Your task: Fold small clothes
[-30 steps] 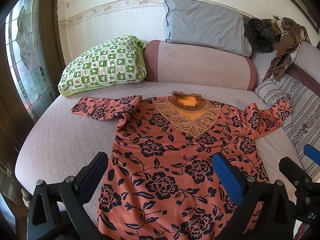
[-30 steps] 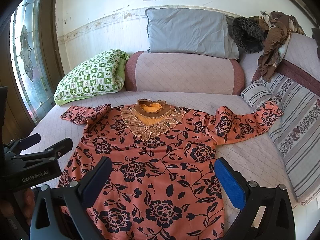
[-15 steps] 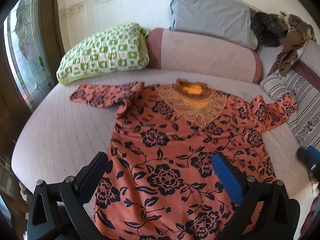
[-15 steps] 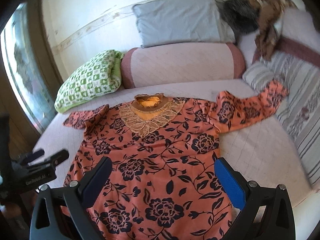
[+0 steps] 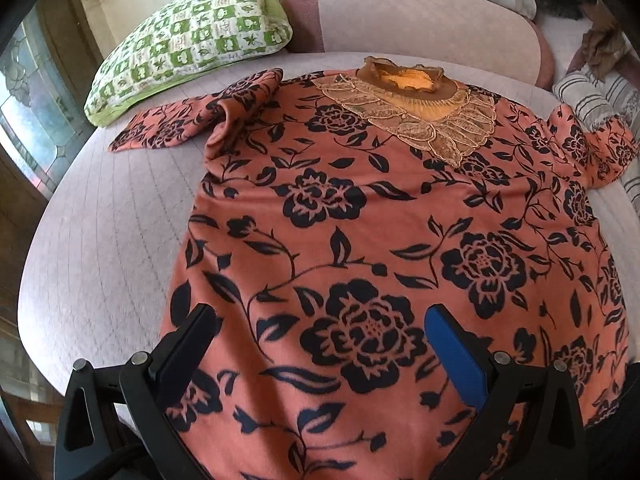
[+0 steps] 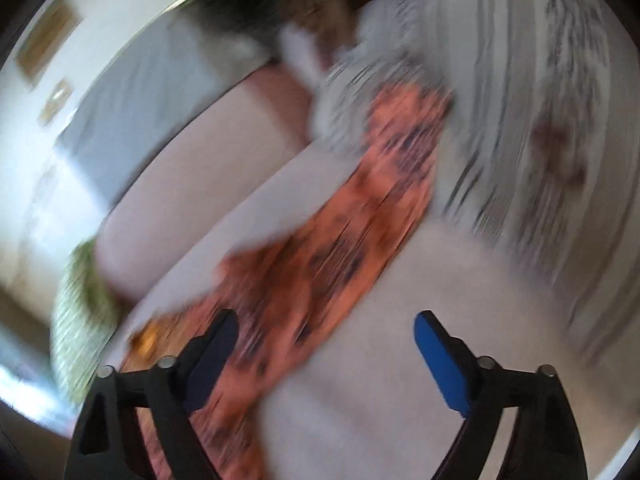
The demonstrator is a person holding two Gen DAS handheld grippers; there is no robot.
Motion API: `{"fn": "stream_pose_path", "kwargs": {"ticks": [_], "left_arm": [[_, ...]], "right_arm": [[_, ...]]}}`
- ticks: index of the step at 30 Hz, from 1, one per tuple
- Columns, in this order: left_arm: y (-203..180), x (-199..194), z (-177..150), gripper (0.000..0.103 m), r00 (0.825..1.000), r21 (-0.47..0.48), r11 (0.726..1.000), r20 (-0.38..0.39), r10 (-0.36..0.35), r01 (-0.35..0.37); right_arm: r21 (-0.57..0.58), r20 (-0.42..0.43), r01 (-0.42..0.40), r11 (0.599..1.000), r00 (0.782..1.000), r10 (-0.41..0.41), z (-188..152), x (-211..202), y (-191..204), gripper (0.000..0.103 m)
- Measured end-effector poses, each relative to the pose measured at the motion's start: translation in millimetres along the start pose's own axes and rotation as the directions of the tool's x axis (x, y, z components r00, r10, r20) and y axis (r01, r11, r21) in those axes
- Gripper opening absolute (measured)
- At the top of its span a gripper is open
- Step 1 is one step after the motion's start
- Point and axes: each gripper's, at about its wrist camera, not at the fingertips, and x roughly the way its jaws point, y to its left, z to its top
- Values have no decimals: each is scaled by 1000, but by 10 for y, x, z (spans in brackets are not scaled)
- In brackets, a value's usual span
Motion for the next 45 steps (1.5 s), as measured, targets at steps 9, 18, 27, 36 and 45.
{"fn": "stream_pose_path", "kwargs": {"ticks": [9, 18, 27, 36, 45], "left_arm": [[43, 139, 105, 103, 1000, 1, 1000, -8, -2, 2], [230, 236, 80, 103, 1000, -39, 999, -17, 6, -7], [451, 92, 8, 103, 998, -138, 989, 42, -55, 60], [1076, -201, -51, 103, 991, -254, 965, 135, -25, 59], [1259, -19, 313, 103, 973, -320, 929, 188, -132, 188]], "right_arm": [[-104, 129, 406, 908, 911, -393, 1104, 922, -220, 72], [-178, 59, 375, 910, 927, -371, 1356, 1282, -187, 4], [-383, 65, -205, 901, 967, 247, 773, 91, 1953, 5], [-359, -418, -628, 690, 770, 483, -1477, 545, 4058, 13], [-377, -503, -496, 782, 819, 277, -1823, 1071, 3359, 78]]}}
